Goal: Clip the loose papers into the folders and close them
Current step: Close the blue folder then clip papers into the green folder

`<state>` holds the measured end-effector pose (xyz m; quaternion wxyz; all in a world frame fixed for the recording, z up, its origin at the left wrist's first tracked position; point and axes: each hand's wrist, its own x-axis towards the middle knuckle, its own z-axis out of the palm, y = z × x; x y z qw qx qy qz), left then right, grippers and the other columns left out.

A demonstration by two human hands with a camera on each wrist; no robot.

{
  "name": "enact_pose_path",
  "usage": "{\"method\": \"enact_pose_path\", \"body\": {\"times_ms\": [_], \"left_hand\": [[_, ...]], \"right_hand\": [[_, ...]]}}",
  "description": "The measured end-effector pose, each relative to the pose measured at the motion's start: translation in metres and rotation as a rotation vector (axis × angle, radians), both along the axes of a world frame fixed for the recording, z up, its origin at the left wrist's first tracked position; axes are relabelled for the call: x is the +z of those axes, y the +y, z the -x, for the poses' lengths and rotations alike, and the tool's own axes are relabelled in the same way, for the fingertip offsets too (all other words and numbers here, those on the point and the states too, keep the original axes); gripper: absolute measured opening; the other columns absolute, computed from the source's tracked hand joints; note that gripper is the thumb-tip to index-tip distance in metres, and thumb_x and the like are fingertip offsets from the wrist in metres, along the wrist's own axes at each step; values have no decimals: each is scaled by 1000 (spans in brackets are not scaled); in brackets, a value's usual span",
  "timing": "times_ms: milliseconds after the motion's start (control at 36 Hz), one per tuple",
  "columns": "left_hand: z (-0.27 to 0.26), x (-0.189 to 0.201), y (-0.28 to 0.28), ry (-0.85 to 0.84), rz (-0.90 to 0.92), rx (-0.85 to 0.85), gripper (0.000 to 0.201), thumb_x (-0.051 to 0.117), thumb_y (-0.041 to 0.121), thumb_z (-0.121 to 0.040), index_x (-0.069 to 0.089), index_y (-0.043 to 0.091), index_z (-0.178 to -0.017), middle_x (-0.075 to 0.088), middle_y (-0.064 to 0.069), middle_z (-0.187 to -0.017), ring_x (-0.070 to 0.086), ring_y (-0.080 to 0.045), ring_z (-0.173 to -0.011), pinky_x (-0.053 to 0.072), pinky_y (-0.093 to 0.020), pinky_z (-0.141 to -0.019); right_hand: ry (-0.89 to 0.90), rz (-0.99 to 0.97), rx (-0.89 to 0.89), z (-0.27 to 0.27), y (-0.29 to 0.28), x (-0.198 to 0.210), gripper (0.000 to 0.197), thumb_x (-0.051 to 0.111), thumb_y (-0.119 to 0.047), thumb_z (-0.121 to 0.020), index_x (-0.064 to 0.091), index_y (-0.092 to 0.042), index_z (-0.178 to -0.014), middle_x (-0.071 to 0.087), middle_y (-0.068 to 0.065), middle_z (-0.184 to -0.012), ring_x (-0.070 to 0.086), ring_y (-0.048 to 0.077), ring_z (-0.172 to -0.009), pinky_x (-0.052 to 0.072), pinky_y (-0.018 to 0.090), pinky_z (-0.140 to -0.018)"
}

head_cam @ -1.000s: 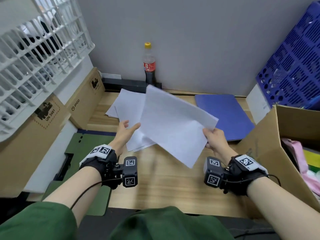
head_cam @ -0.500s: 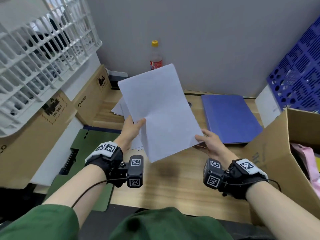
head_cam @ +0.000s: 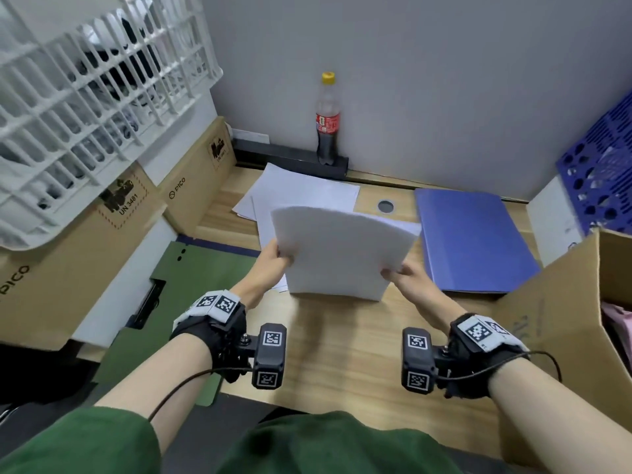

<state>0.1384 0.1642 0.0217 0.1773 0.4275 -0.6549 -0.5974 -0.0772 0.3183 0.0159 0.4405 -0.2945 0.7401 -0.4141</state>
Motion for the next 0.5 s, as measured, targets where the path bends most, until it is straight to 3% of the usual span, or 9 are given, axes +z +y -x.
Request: {"method": "enact_pose_path", "body": {"times_ms": [56,111,194,250,306,361,389,444,500], "left_hand": [[-6,-5,4,-14,-30,-3,50,35,-10,-90,56,34,-102,63,15,-106,56,3,-101,43,-15,-84],[-5,-12,6,-68,-40,-15,37,36,-3,-94,57,24,-108,62,8,-110,56,-8,-107,41,-15,-84],[-6,-22,-2,-74,-76,97,24,40,4,-98,59,18,-96,57,5,-99,55,-24,-114,42,-7,-74],[-11,-24,-6,-72,-101,66,29,49,0,-93,62,22,-104,63,2,-101,61,-26,-103,51,-16,-73],[-20,-22,-8,-63,-166,50,32,50,-3,-93,62,21,-110,64,-2,-103,63,-21,-92,55,-23,-72],[-24,-16,-10,-58,-150,93,25,45,-1,-96,60,20,-95,61,-2,-94,58,-17,-85,50,-26,-78],[-26,-15,-13,-61,-110,111,23,44,4,-96,58,21,-92,60,-3,-93,57,-19,-87,48,-30,-82],[-29,-15,-20,-69,-72,97,22,44,6,-95,61,17,-105,64,-4,-107,60,-19,-99,47,-33,-91],[-42,-16,-27,-89,-96,83,34,43,2,-94,55,17,-122,64,5,-116,62,-7,-102,50,-24,-88]], "right_hand": [[-9,-20,26,-2,4,-2,25,47,-8,-97,58,-14,-119,61,6,-127,53,18,-118,39,29,-95],[3,-38,57,-5,3,0,31,43,-9,-99,53,-11,-129,57,6,-130,51,19,-118,37,27,-91],[95,-114,135,-7,0,4,32,42,-9,-100,53,-4,-130,57,9,-130,51,25,-121,45,22,-82],[57,-84,178,-7,-2,8,33,42,-6,-99,59,-10,-127,60,8,-131,56,18,-113,45,11,-73],[41,-52,185,-9,-5,13,32,44,-6,-98,63,-13,-123,64,4,-125,59,14,-108,46,9,-72],[40,-36,173,-15,-12,17,29,46,-4,-97,66,-15,-115,68,1,-114,61,15,-103,46,3,-67],[24,-45,167,-20,-16,19,29,44,-4,-98,67,-19,-108,69,-1,-105,62,15,-95,46,3,-64],[9,-66,162,-29,-23,18,32,41,-9,-100,65,-29,-97,69,-1,-94,62,15,-83,51,16,-67],[2,-113,146,-41,-34,12,26,43,-12,-99,63,-25,-89,65,2,-88,60,15,-76,52,25,-66]]}}
